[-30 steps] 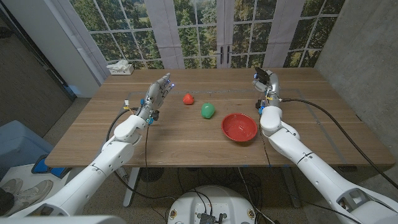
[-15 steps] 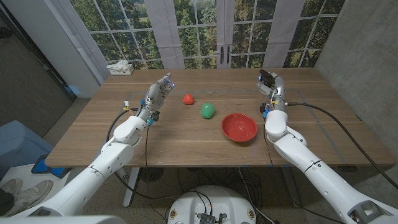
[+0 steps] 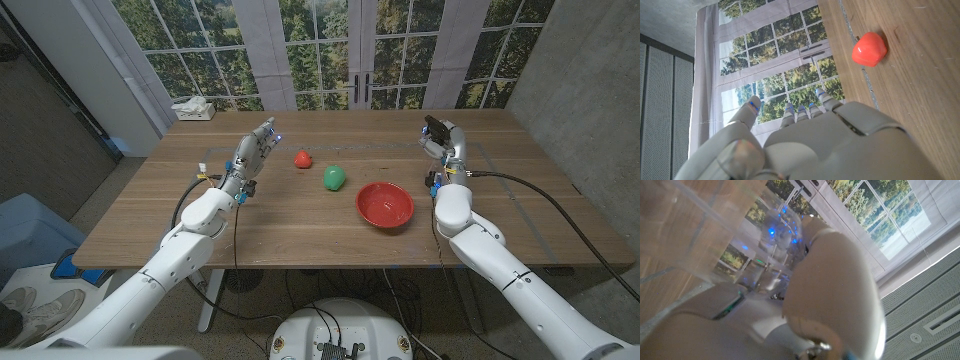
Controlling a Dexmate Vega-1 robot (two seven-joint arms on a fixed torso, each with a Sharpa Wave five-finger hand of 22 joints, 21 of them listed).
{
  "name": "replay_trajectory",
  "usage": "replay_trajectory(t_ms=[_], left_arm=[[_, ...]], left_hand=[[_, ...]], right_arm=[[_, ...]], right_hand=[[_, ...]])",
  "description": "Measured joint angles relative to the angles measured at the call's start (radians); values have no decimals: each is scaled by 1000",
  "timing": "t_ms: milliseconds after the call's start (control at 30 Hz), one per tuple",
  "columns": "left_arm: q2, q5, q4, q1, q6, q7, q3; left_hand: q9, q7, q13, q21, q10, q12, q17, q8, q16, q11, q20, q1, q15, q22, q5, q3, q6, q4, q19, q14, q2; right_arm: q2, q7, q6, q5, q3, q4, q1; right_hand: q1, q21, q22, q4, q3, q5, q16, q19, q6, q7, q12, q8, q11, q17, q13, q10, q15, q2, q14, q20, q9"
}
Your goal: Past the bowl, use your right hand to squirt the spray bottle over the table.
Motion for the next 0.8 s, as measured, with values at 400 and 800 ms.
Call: replay_trajectory(t_ms=[400, 800], left_arm=[[7, 6, -19, 17, -5, 10, -5], [8, 15, -31, 19, -8, 12, -5]], left_hand=[[0, 0, 0, 0, 0, 0, 0, 0, 0, 0, 0, 0, 0, 0, 0, 0, 0, 0, 0, 0, 0], [0, 0, 0, 0, 0, 0, 0, 0, 0, 0, 0, 0, 0, 0, 0, 0, 0, 0, 0, 0, 0]], right_arm=[[-25, 26, 20, 20, 38, -56, -67], [-76, 92, 76, 40, 80, -86, -130]], right_hand=[[0, 0, 0, 0, 0, 4, 0, 0, 0, 0, -4, 0, -4, 0, 1, 4, 0, 0, 0, 0, 5], [0, 0, 1, 6, -5, 4, 0, 0, 4, -4, -7, 0, -4, 0, 5, 4, 0, 0, 0, 0, 5]])
